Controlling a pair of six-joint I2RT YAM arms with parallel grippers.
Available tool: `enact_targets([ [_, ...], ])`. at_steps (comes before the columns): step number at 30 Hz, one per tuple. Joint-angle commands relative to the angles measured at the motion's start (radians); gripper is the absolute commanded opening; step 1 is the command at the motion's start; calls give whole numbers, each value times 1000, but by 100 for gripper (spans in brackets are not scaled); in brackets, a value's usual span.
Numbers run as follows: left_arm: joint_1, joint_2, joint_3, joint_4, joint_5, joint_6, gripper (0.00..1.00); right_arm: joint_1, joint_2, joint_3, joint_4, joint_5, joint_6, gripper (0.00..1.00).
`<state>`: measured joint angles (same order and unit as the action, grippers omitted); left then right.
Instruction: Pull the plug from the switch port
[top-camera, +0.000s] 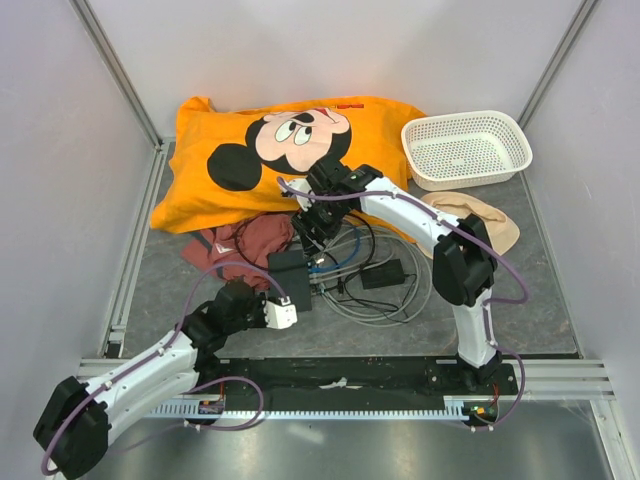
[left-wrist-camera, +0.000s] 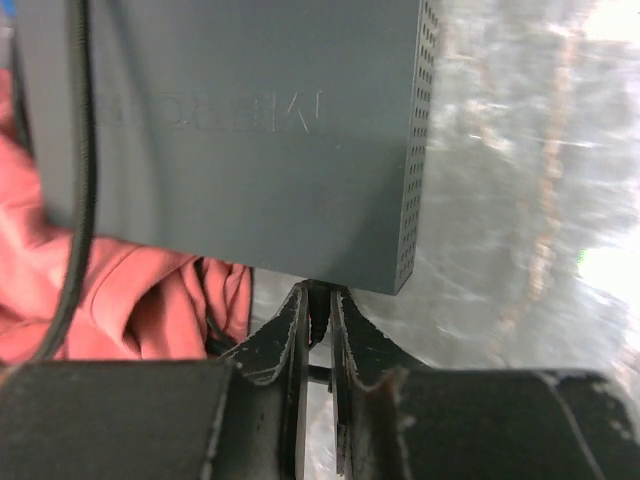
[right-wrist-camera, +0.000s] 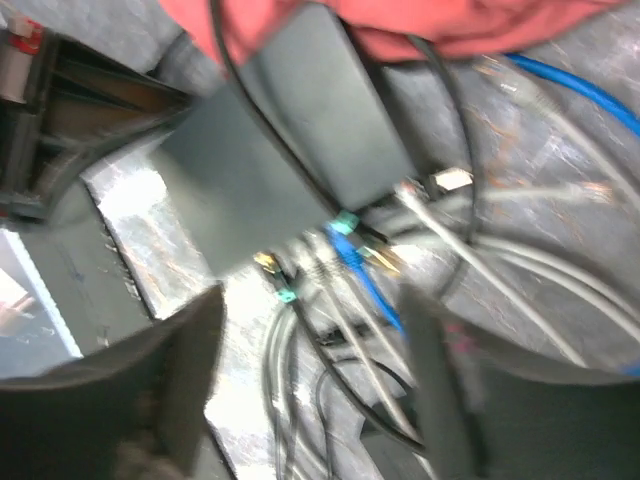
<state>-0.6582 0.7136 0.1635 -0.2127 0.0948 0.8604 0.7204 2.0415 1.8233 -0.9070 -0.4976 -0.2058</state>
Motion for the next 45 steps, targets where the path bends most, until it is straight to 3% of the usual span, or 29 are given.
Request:
enact_targets([
  [1,12,12,-42,182,-60,54,2,28,55,68,48,-134,80,63],
  [2,12,20,-36,188,-49,48,1,33,72,73,49,-148,92,53],
  [5,12,58,-15,199,-38,35,1,66,106,67,56,-171,94,38],
  [14,12,66,1,190,-4,28,2,96,167,12,82,-97,132,19],
  [24,12,58,5,151,-17,3,2,100,227,-70,125,27,239,14],
  [30,14,46,14,-45,-38,40,1,88,270,-73,128,54,302,0],
  [34,14,-6,1,-215,-49,51,2,67,302,-73,134,28,325,0],
  [38,14,-54,-2,-251,-111,-1,1,50,310,-78,143,19,344,0],
  [42,22,16,40,-277,-135,-67,2,44,319,-78,154,16,361,0],
  [45,61,95,62,-286,-57,-40,2,44,332,-71,160,11,371,0],
])
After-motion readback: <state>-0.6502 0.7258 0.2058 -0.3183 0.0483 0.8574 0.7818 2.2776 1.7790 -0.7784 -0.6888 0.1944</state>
